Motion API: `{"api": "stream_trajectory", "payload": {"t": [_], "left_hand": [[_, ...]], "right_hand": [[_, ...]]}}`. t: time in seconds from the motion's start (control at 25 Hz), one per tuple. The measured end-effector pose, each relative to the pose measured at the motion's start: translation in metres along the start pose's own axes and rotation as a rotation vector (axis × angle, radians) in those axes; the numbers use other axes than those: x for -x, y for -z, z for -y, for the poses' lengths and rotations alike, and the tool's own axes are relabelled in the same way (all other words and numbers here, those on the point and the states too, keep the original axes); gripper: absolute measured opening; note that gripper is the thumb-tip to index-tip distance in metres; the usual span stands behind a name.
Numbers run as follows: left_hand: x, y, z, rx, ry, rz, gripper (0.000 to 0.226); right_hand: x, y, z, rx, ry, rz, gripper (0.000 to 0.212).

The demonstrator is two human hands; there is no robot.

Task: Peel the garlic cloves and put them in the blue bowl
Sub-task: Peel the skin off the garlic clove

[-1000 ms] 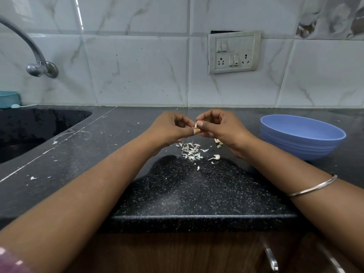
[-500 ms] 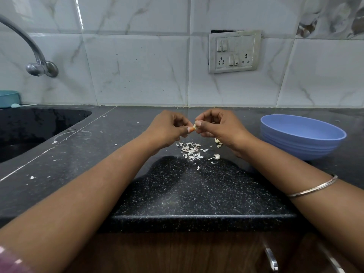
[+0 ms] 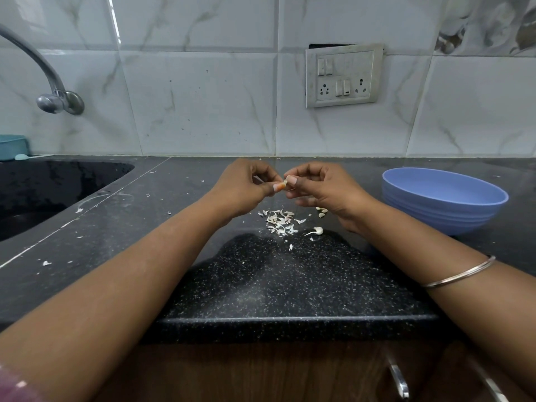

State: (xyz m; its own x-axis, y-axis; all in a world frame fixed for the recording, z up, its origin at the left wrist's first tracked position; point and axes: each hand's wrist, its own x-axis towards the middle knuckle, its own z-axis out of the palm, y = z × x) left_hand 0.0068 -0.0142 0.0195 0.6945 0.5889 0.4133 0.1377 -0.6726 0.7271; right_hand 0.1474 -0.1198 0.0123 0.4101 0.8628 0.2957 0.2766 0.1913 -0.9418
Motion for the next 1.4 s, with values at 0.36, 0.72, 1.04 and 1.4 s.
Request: {"api": "stream_trajectory", "payload": {"t": [0.36,0.72,1.04,1.4], "left_hand": [[0.0005,-0.0028,-0.0023,0.067,-0.028,-0.028,0.010],[-0.0004,-0.0033,-0.0013,0.071,-0.041,-0.036,0.010],[0.0007,-0.0042,-0.0012,0.058,-0.061,-0.017,0.008],[-0.0009,-0.0066,0.0008,0.022,0.045,-0.002,0.013]], "right_hand": [[-0.0010,-0.0003,-0.0004,-0.027,-0.043,0.035,0.016],[-0.0003,-0.0021,-0.0003,-0.072,-0.093,0.086,0.027],[-0.0028,-0.0010,-0.0022,-0.073,-0.094,0.051,0.018],[-0.0037,0.0038,0.0023,-0.154,-0.103,0.048,0.025]]}}
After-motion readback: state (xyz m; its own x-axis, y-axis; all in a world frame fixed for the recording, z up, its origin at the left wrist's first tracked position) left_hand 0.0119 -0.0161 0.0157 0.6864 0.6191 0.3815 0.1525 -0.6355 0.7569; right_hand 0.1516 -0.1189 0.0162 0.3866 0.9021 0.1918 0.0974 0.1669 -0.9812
